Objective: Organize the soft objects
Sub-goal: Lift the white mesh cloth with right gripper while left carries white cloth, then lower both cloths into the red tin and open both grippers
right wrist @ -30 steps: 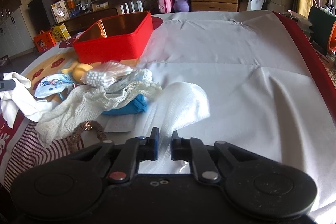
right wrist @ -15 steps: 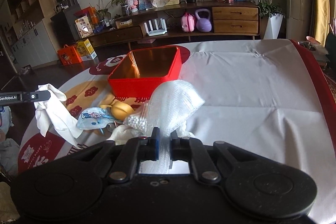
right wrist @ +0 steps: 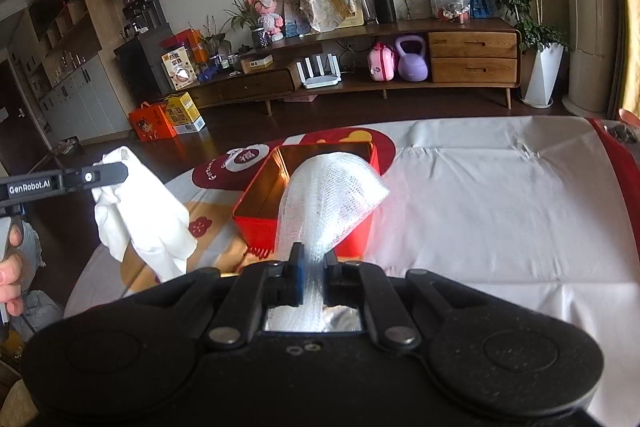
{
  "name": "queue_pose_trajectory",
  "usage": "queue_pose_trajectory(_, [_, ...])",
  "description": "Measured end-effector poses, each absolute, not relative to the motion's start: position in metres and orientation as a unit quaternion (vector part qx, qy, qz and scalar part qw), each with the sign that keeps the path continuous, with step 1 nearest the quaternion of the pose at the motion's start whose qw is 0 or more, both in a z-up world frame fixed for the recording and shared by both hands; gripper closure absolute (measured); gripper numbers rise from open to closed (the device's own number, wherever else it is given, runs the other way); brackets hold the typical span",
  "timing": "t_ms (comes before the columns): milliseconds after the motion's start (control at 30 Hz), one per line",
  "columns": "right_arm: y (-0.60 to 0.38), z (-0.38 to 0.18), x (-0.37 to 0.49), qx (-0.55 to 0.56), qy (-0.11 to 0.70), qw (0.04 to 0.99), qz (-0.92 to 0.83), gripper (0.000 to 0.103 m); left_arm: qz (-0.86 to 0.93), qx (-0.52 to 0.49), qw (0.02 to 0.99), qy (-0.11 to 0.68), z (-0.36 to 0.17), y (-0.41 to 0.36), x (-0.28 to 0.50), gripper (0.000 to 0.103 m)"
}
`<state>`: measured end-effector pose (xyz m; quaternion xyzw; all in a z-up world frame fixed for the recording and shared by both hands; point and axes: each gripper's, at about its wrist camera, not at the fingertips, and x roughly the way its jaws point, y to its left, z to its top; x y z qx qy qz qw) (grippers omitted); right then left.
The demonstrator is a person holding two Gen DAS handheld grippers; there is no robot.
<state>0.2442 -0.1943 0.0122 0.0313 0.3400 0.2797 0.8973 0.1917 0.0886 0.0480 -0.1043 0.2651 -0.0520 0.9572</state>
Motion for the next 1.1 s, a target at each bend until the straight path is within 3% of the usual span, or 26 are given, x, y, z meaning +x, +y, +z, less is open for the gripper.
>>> queue_pose_trajectory(533, [-0.140,0.003,0.331,0.032,0.362,0.889,0.278,0.095,-0.072,-0.066,0.964,0.247,0.067,0.071,0.301,0.096])
queue_pose_trajectory(1100, [-0.087,-0.054,0.412,0.010,0.388,0.887,0.250,0.095,-0.060,-0.081,0.954,0.281,0.005,0.073,0.407,0.096])
